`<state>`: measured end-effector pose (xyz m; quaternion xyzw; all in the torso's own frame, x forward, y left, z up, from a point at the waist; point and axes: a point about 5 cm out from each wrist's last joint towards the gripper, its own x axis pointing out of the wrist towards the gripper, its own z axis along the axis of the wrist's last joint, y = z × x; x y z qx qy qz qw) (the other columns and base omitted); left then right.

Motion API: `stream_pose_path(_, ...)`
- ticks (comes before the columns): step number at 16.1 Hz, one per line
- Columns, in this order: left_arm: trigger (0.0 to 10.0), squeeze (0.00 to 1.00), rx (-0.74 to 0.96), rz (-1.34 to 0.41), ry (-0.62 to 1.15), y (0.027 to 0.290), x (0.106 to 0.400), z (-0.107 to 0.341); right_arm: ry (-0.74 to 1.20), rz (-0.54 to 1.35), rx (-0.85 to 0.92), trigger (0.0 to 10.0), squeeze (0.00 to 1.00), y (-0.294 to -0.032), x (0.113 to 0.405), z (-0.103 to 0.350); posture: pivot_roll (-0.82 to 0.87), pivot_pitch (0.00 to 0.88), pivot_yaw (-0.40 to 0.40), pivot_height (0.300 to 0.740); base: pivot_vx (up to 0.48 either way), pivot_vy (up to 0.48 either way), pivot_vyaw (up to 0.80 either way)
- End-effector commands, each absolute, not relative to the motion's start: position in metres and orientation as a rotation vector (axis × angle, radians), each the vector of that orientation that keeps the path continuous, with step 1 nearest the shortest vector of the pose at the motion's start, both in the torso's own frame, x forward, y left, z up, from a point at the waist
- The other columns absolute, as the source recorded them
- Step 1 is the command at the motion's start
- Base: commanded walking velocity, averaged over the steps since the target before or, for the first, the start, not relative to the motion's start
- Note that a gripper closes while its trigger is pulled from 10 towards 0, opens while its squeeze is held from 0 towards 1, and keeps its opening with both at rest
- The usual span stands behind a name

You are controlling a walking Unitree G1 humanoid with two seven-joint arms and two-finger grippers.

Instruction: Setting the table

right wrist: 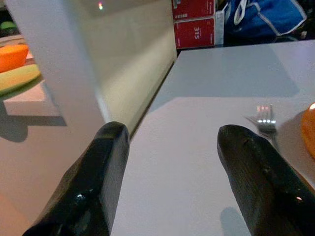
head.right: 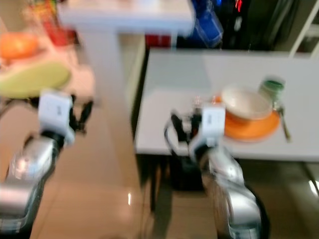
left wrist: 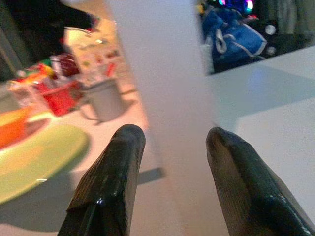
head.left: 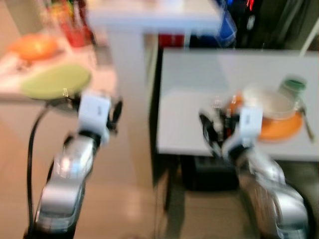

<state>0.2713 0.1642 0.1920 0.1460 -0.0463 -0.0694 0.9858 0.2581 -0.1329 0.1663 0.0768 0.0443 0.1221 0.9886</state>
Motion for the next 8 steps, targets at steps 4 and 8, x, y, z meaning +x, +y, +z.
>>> stream_pose_path(4, 10.0, 0.0, 0.305, -0.084, -0.099, 0.17, 0.276, 0.193, 0.084, 0.27, 0.118, 10.0, 0.0, -0.129, 0.27, 0.171, -0.03, 0.0, -0.032, 0.74, 0.0, 0.467, 0.0)
stream_pose_path(8, 10.0, 0.0, 0.306, -0.096, -0.118, 0.166, 0.277, 0.197, 0.096, 0.3, 0.139, 10.0, 0.0, -0.124, 0.275, 0.17, -0.01, 0.0, -0.045, 0.74, 0.0, 0.465, -0.23)
